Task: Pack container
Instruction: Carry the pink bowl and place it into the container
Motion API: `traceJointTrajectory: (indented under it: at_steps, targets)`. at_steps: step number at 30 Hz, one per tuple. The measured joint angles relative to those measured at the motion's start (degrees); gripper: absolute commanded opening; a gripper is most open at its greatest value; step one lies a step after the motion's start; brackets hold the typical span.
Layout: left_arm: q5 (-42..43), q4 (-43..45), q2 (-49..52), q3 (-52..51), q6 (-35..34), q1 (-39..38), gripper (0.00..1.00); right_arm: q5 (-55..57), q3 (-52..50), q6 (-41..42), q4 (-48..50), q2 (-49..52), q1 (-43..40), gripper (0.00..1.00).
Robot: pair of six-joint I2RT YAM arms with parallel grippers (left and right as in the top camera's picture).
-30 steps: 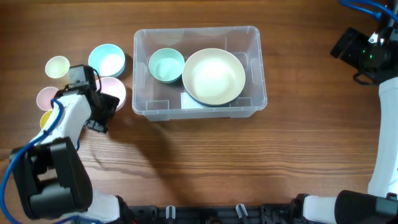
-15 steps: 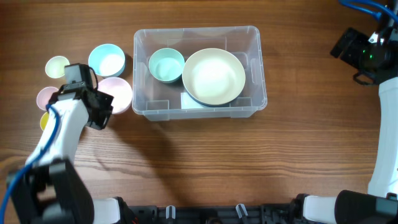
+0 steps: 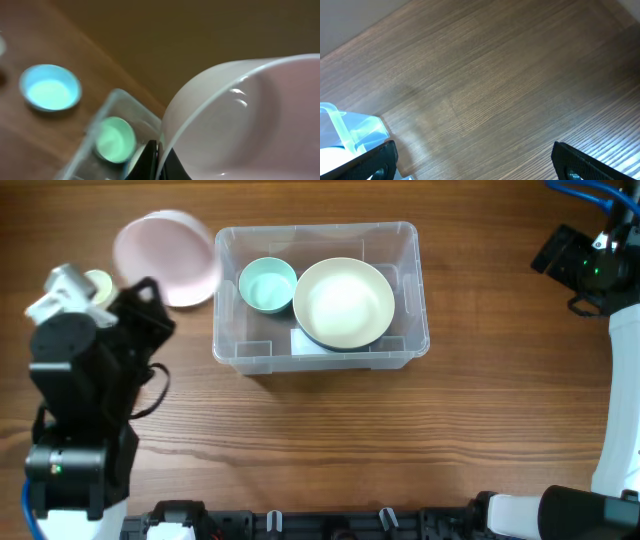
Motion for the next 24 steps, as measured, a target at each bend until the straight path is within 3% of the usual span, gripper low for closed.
traceJointTrajectory:
  at_steps: [4, 8, 17, 24]
  targets:
    - [-3.2, 1.3, 6.6, 0.7, 3.4, -8.1, 0.04, 0.0, 0.0, 0.0, 0.0, 0.0, 0.0, 1.00]
    - [-5.4, -0.1, 22.0, 6.3, 7.6, -13.5, 0.04, 0.0, 0.0, 0.0, 0.0, 0.0, 0.0, 1.00]
    - [-6.5, -0.9, 46.2, 15.3, 10.1, -14.1, 0.04, 0.0, 0.0, 0.0, 0.0, 0.0, 0.0, 1.00]
    - [-10.1, -3.2, 52.3, 15.3, 9.8, -14.1, 0.04, 0.0, 0.0, 0.0, 0.0, 0.0, 0.0, 1.00]
